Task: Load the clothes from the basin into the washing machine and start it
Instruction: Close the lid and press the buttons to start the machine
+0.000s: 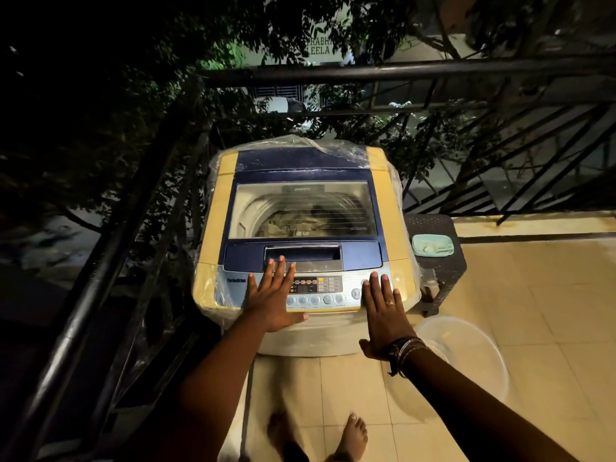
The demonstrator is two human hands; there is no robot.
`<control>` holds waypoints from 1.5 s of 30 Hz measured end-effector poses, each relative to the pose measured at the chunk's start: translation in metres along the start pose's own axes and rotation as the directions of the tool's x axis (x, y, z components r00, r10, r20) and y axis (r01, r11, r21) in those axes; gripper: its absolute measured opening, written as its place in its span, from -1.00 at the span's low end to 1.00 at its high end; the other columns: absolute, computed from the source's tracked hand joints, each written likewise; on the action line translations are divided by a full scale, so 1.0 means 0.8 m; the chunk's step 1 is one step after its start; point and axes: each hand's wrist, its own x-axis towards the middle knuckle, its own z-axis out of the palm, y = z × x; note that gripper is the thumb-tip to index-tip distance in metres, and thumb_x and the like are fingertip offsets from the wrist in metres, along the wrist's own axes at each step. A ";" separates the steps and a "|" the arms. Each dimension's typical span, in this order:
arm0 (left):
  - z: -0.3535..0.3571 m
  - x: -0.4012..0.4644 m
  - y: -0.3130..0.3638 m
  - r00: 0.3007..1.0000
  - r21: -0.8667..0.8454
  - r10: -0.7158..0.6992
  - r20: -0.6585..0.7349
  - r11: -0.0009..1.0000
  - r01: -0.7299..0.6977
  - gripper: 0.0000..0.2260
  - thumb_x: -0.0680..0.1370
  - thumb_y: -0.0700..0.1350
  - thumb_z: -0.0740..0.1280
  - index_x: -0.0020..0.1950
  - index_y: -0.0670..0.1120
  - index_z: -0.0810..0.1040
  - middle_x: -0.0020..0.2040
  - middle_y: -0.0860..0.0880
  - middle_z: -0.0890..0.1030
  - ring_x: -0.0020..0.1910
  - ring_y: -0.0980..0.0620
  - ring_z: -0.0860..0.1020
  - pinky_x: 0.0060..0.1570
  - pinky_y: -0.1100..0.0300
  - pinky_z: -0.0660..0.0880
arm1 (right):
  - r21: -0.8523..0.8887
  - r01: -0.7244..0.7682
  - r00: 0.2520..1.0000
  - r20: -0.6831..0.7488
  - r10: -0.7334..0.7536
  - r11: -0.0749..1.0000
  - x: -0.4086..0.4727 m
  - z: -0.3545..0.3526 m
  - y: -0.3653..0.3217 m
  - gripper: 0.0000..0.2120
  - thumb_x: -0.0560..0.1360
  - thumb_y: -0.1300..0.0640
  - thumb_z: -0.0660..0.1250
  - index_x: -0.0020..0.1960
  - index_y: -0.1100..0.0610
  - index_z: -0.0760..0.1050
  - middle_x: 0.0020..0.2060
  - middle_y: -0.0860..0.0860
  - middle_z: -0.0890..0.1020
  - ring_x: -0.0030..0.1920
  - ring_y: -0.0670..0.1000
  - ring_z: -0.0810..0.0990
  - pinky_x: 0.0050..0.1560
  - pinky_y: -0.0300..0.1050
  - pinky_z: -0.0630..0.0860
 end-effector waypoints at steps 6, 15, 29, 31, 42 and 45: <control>0.005 -0.011 0.004 0.998 -0.060 -0.031 -0.062 0.998 0.028 0.05 0.44 0.49 0.24 0.61 0.13 -0.37 0.61 0.05 -0.41 0.60 -0.03 -0.37 0.55 -0.34 -0.15 | 0.014 0.002 1.000 0.018 -0.003 1.000 -0.001 -0.006 0.002 0.23 0.30 -0.25 0.35 0.60 0.22 -0.37 0.56 0.24 -0.38 0.57 0.31 -0.36 0.59 0.26 -0.13; 0.007 -0.026 0.012 0.996 -0.084 -0.075 -0.056 0.994 0.071 0.03 0.47 0.42 0.30 0.62 0.12 -0.35 0.62 0.07 -0.39 0.62 -0.01 -0.32 0.54 -0.33 -0.11 | -0.004 0.066 0.997 0.045 -0.065 0.998 -0.005 -0.023 0.010 0.26 0.33 -0.25 0.50 0.61 0.01 -0.37 0.59 0.24 -0.29 0.58 0.35 -0.29 0.57 0.28 -0.05; 0.024 -0.068 0.005 0.995 -0.125 -0.096 0.037 0.987 0.100 0.01 0.48 0.43 0.29 0.63 0.13 -0.31 0.54 0.12 -0.49 0.51 0.08 -0.45 0.53 -0.34 -0.13 | -0.048 0.121 0.990 0.083 -0.117 0.992 -0.007 -0.031 0.022 0.14 0.39 -0.19 0.47 0.63 -0.05 -0.29 0.58 0.28 -0.30 0.57 0.38 -0.27 0.57 0.24 0.00; 0.020 -0.070 0.007 0.994 -0.140 -0.098 0.053 0.985 0.104 0.00 0.49 0.41 0.30 0.64 0.11 -0.29 0.53 0.14 -0.49 0.49 0.11 -0.45 0.53 -0.32 -0.10 | -0.046 0.123 0.989 0.087 -0.119 0.991 -0.008 -0.031 0.023 0.13 0.41 -0.20 0.46 0.63 -0.06 -0.30 0.58 0.27 -0.31 0.57 0.37 -0.28 0.58 0.24 -0.02; 0.020 -0.072 0.024 0.980 -0.162 -0.166 0.114 0.970 0.183 0.05 0.46 0.39 0.36 0.65 0.08 -0.27 0.58 0.08 -0.46 0.60 -0.01 -0.38 0.52 -0.29 0.01 | -0.032 0.143 0.988 0.063 -0.140 0.989 -0.013 -0.027 0.029 0.13 0.39 -0.13 0.48 0.63 -0.06 -0.28 0.58 0.28 -0.30 0.58 0.37 -0.27 0.58 0.23 -0.01; 0.023 -0.070 0.024 0.978 -0.154 -0.174 0.115 0.970 0.190 0.06 0.45 0.40 0.36 0.65 0.08 -0.27 0.58 0.07 -0.46 0.60 -0.02 -0.38 0.51 -0.32 0.05 | -0.049 0.146 0.989 0.043 -0.144 0.988 -0.014 -0.023 0.029 0.15 0.36 -0.11 0.49 0.63 -0.04 -0.28 0.58 0.30 -0.28 0.58 0.38 -0.25 0.57 0.23 0.02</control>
